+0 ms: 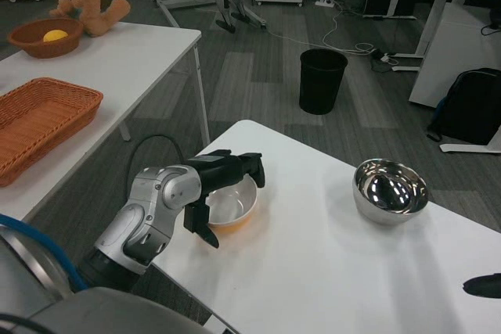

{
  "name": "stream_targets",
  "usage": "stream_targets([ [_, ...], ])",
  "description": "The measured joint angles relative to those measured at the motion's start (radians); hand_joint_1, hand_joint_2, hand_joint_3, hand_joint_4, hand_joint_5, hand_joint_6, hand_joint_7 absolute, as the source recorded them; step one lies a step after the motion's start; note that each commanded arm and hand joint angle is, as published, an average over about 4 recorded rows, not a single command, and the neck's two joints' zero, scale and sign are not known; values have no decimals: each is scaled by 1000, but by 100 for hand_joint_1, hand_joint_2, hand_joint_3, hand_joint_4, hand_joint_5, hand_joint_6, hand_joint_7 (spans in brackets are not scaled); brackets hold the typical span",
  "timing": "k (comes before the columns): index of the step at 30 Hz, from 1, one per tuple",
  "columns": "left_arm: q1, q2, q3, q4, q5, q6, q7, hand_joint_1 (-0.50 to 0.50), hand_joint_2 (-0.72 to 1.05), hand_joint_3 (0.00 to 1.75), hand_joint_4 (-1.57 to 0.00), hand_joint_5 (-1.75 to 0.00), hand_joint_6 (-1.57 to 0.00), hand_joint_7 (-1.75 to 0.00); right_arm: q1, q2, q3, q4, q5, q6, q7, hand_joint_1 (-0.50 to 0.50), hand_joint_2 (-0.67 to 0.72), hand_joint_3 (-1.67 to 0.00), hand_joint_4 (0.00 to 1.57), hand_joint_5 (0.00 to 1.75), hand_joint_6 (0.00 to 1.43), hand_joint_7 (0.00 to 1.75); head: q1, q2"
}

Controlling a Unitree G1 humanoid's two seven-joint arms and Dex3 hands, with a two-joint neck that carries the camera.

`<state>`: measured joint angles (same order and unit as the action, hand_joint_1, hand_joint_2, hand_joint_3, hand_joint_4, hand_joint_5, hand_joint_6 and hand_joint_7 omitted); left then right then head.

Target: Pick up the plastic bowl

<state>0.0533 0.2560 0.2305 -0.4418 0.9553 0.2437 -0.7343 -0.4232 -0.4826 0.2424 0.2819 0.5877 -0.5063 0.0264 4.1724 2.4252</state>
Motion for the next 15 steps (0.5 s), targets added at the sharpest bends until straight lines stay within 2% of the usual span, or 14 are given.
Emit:
stream_targets([
  [3, -21, 6, -17, -5, -4, 1, -4, -50, 105, 161, -138, -175, -50, -161, 0, 0, -1, 0, 0, -1, 0, -46, 28, 0, 0, 0, 0, 0, -11, -1],
  [9, -66, 25, -48, -7, -12, 1, -13, -50, 105, 166, -138, -175, -52, -161, 1, 0, -1, -1, 1, -1, 0, -46, 28, 0, 0, 0, 0, 0, -36, -3],
  [13, -113, 50, -77, -9, -33, 1, -13, -50, 105, 166, -138, -175, -52, -159, 1, 0, -1, -1, 2, -1, 0, -46, 28, 0, 0, 0, 0, 0, -110, 14],
  [15, -139, 66, -95, -10, -39, 1, -13, -50, 105, 166, -138, -175, -53, -159, 1, -1, -1, -1, 3, -1, 0, -46, 28, 0, 0, 0, 0, 0, -174, 32],
])
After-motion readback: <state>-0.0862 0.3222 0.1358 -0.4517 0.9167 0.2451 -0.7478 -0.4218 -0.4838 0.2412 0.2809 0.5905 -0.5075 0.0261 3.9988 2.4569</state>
